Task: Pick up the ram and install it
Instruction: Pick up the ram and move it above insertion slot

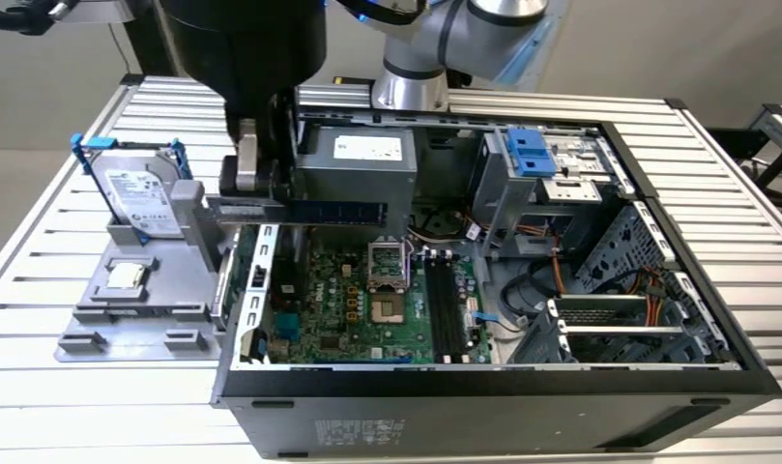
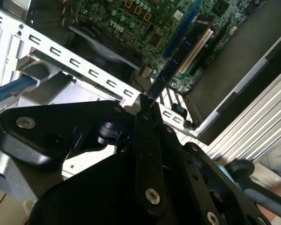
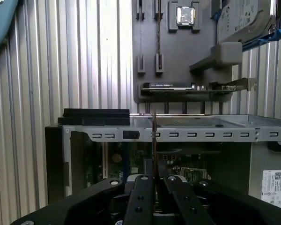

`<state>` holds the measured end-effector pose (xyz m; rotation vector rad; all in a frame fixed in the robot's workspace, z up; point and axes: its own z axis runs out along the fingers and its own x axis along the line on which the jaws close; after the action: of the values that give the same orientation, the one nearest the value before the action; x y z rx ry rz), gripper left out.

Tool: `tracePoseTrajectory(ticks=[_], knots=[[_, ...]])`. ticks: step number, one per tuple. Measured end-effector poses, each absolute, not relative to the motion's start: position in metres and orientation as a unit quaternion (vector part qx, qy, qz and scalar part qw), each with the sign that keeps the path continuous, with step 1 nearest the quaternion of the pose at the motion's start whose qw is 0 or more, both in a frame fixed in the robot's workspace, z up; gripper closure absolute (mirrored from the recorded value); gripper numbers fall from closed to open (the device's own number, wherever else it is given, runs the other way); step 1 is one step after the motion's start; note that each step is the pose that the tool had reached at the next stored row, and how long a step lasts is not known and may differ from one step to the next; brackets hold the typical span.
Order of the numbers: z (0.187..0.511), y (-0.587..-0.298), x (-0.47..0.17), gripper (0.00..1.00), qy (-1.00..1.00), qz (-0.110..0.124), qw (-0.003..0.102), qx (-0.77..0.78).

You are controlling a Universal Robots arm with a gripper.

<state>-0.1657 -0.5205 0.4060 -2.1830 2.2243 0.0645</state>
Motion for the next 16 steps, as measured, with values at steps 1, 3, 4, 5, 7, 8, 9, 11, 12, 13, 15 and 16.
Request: tracePoseTrajectory(ticks=[1, 3, 4, 5, 7, 8, 9, 11, 12, 13, 15, 16], knots=[[0.406, -0.52, -0.162, 1.0, 0.714, 0.021, 0.012, -0.7], [0.406, -0.52, -0.156, 1.0, 0.713, 0.021, 0.012, -0.7], [0.406, -0.52, -0.153, 1.0, 0.713, 0.021, 0.012, -0.7], [0.406, -0.52, -0.15, 1.0, 0.713, 0.021, 0.012, -0.7], [0.406, -0.52, -0.145, 1.0, 0.713, 0.021, 0.012, -0.7], [0.406, -0.52, -0.142, 1.0, 0.714, 0.021, 0.012, -0.7], [0.406, -0.52, -0.139, 1.0, 0.714, 0.021, 0.012, -0.7], [0.406, -0.52, -0.132, 1.0, 0.713, 0.021, 0.012, -0.7], [0.406, -0.52, -0.129, 1.0, 0.713, 0.021, 0.012, -0.7], [0.406, -0.52, -0.125, 1.0, 0.713, 0.021, 0.012, -0.7], [0.406, -0.52, -0.119, 1.0, 0.713, 0.021, 0.012, -0.7], [0.406, -0.52, -0.116, 1.0, 0.713, 0.021, 0.012, -0.7]])
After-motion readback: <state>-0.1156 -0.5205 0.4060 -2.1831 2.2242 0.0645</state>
